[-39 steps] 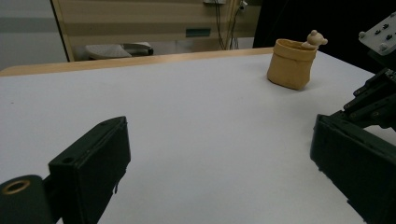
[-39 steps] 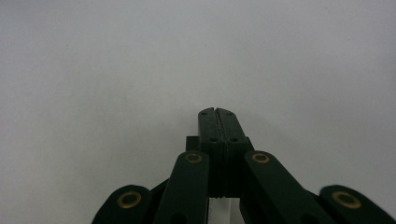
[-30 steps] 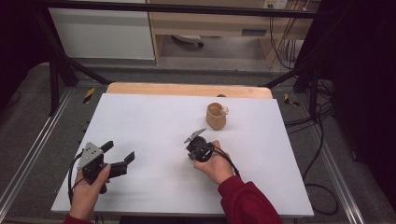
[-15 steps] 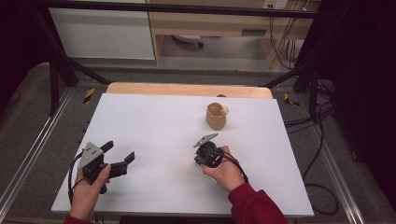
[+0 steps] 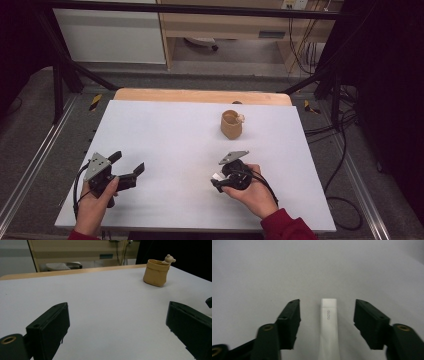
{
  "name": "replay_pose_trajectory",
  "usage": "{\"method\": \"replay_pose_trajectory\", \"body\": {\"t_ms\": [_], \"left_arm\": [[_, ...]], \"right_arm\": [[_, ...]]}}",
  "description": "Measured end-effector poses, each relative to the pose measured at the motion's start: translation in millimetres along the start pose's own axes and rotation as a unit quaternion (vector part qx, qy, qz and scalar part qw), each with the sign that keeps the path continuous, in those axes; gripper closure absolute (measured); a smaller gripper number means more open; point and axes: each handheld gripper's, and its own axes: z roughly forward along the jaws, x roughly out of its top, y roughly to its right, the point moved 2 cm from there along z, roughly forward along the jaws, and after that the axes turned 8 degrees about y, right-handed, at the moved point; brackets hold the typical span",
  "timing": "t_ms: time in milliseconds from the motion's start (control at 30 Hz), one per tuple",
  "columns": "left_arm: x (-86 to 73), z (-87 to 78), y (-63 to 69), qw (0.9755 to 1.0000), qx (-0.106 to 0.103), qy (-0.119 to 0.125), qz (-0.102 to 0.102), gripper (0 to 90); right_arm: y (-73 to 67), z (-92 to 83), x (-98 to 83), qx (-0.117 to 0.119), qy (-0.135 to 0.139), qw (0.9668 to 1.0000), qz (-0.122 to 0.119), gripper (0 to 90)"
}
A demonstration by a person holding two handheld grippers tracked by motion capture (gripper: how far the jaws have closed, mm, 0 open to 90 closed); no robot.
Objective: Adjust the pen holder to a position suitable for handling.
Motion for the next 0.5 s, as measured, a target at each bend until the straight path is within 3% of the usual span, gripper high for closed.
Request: {"method": "replay_pose_trajectory", "body": {"t_ms": [67, 267, 500], "left_arm": [[0.0, 0.1, 0.0, 1.0, 0.0, 0.0, 0.0, 5.3], [-0.1, -0.1, -0.2, 1.0, 0.0, 0.0, 0.0, 5.3], [-0.3, 0.1, 0.1, 1.0, -0.001, -0.001, 0.0, 5.3]], "right_arm": [[-1.6, -1.9, -5.0, -0.01, -0.007, 0.9999, -0.012, 24.1], [-4.8, -3.5, -14.6, -0.017, -0.02, 0.9995, -0.017, 10.1], [-3.2, -7.4, -27.1, -0.012, -0.038, 0.9992, -0.005, 3.7]]}}
